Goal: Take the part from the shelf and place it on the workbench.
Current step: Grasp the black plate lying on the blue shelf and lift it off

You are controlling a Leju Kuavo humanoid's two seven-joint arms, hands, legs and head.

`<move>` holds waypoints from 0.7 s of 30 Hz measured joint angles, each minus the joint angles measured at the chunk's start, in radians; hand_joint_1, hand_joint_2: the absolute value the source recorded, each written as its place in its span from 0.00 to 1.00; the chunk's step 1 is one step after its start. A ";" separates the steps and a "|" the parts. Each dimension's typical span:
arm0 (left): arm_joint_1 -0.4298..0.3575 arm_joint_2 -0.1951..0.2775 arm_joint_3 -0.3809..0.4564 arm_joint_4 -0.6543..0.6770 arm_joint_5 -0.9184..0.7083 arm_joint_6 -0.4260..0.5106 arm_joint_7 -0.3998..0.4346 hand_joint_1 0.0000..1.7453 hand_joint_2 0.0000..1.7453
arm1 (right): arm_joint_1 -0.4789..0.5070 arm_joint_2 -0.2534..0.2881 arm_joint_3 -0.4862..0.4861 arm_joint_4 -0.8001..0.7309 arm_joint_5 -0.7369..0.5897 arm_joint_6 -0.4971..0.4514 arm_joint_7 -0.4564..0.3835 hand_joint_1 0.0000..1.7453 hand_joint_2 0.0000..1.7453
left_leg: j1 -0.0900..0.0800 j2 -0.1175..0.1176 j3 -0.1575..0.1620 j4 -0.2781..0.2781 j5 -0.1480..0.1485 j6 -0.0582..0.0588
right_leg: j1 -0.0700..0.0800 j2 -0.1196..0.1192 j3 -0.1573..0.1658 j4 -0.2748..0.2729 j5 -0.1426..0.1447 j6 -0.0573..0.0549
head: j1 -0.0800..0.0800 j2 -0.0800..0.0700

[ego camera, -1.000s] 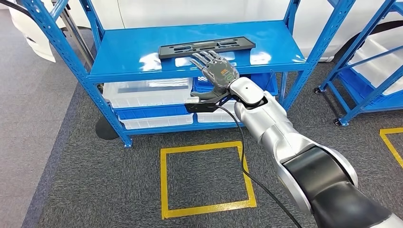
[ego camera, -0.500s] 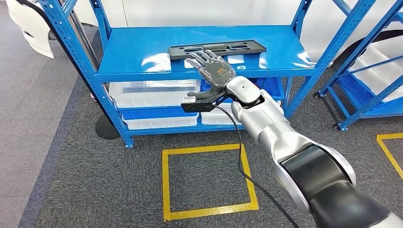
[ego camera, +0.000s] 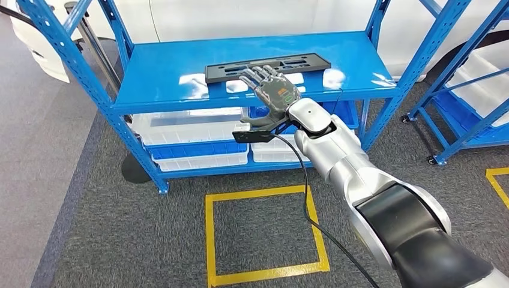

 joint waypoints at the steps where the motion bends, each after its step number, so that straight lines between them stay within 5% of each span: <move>1: 0.000 0.001 0.000 0.000 0.000 0.000 0.000 0.00 0.00 | 0.003 0.000 0.001 0.001 0.000 0.000 0.000 0.00 0.00 | 0.002 0.000 -0.014 0.006 0.018 -0.003 | 0.000 0.000 0.008 0.001 -0.007 0.001 | 0.000 0.000; 3: 0.001 0.002 0.001 -0.001 0.000 0.001 0.000 0.00 0.00 | 0.006 0.000 0.003 0.001 -0.001 0.000 0.001 0.00 0.00 | 0.006 0.002 0.014 -0.098 0.108 -0.004 | -0.002 0.001 0.031 0.002 -0.026 0.007 | 0.000 0.000; 5: 0.002 0.002 0.002 -0.001 0.000 0.001 0.000 0.00 0.00 | 0.005 0.000 0.004 0.001 -0.002 -0.001 0.001 0.00 0.00 | 0.004 0.003 0.066 -0.219 0.165 0.003 | 0.000 0.001 0.048 0.003 -0.043 0.017 | 0.000 0.000; 9: 0.005 0.002 0.003 -0.001 0.000 0.001 0.001 0.00 0.00 | 0.006 0.000 0.006 0.000 -0.006 -0.002 -0.002 0.00 0.00 | 0.001 0.002 0.093 -0.271 0.149 0.031 | 0.004 0.001 0.051 0.006 -0.053 0.037 | 0.000 0.000; 11: 0.007 0.002 0.004 -0.002 0.000 0.001 0.001 0.00 0.00 | 0.005 0.000 0.007 0.000 -0.008 -0.002 -0.005 0.00 0.00 | 0.004 0.001 0.110 -0.280 0.143 0.044 | 0.001 0.001 0.034 0.050 -0.068 0.045 | 0.000 0.000; 15: 0.008 0.002 0.005 -0.002 0.001 0.002 0.001 0.00 0.00 | 0.013 0.000 0.009 0.003 -0.012 0.000 -0.008 0.00 0.00 | 0.004 -0.001 0.136 -0.283 0.121 0.056 | -0.001 0.001 -0.122 0.282 -0.134 0.056 | 0.000 0.000; 17: 0.011 0.002 0.006 -0.002 0.001 0.003 0.001 0.00 0.00 | 0.020 0.000 0.011 0.005 -0.014 0.000 -0.008 0.00 0.00 | 0.004 -0.004 0.156 -0.283 0.106 0.056 | -0.002 0.001 -0.152 0.275 -0.093 0.053 | 0.001 0.000; 19: 0.012 0.001 0.006 -0.002 0.001 0.003 0.000 0.00 0.00 | 0.021 -0.001 0.012 0.006 -0.017 0.000 -0.008 0.00 0.00 | 0.003 -0.008 0.180 -0.284 0.088 0.052 | 0.000 0.001 -0.120 0.145 0.011 0.044 | 0.001 0.000; 21: 0.013 0.001 0.006 -0.002 0.001 0.003 -0.001 0.00 0.00 | 0.020 -0.002 0.013 0.007 -0.021 0.000 -0.008 0.00 0.00 | 0.001 -0.009 0.196 -0.285 0.071 0.041 | 0.008 0.000 -0.088 0.035 0.066 0.034 | 0.000 0.000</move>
